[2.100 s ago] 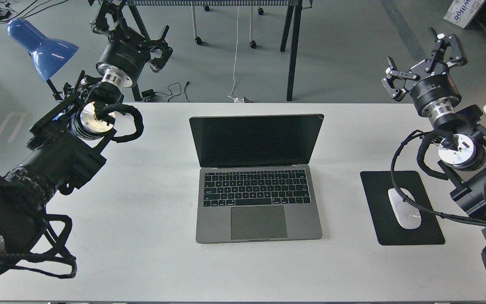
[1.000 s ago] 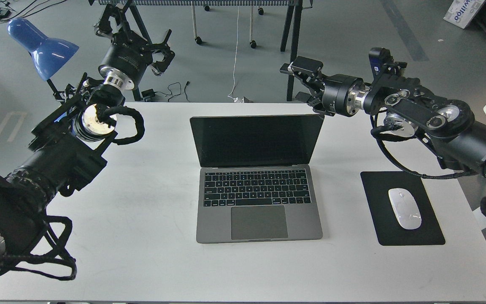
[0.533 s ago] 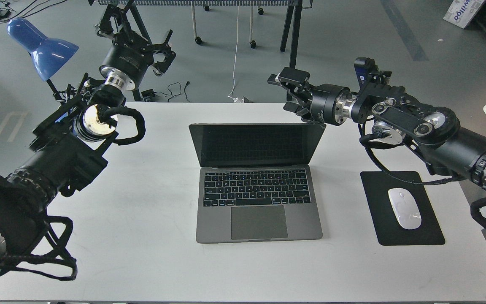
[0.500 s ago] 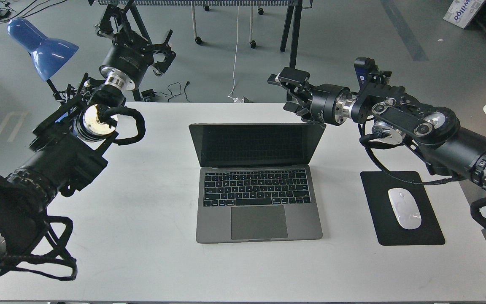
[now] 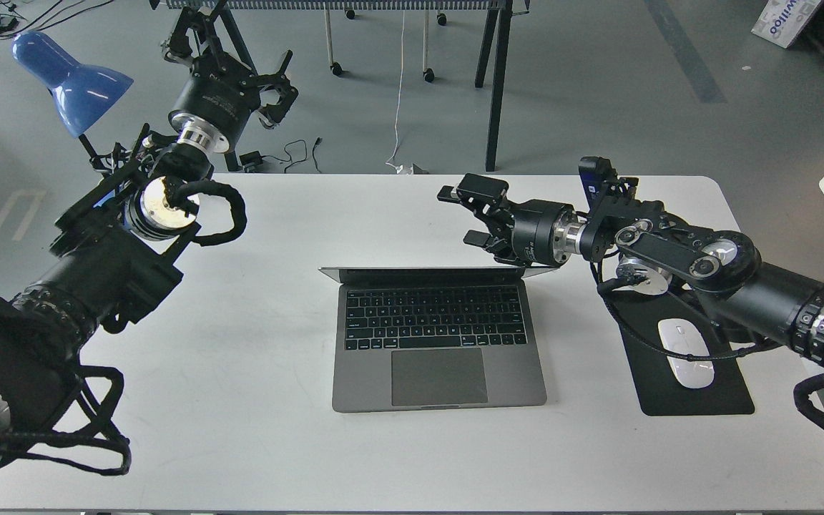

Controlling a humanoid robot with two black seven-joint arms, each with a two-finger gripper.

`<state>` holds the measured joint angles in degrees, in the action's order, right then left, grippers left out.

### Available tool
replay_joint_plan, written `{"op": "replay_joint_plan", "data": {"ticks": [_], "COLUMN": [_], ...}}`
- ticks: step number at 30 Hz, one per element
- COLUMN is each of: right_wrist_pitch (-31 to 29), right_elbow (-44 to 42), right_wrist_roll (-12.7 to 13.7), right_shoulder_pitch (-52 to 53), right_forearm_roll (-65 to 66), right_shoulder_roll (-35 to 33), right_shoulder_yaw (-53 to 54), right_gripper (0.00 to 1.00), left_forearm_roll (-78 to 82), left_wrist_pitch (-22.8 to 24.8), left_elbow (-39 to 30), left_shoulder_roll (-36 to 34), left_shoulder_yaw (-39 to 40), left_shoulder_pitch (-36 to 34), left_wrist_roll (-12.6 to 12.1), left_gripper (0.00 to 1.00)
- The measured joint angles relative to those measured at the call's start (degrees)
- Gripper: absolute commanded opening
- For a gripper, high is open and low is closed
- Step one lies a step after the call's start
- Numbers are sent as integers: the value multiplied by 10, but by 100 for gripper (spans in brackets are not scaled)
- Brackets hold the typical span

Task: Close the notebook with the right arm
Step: 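Push the laptop screen down toward the keyboard with the right gripper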

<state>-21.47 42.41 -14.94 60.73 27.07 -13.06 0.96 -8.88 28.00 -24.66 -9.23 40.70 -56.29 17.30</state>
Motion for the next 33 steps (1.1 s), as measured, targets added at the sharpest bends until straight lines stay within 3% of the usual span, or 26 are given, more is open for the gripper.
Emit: {"op": "replay_joint_plan", "data": {"ticks": [33], "right_wrist_pitch": [14], "right_elbow": [55], "right_wrist_roll": [-2], "right_shoulder_pitch": [-129], "right_forearm_roll": [63], "right_shoulder_roll": [-6], "right_shoulder_yaw": [-1], "right_gripper": [100], "left_forearm_roll": [1], "left_wrist_pitch": [0], "left_elbow": [0], "left_shoulder_roll": [0], "left_shoulder_yaw": [-1], "left_shoulder_pitch": [0], "left_wrist_roll": [-1], "left_gripper": [100]}}
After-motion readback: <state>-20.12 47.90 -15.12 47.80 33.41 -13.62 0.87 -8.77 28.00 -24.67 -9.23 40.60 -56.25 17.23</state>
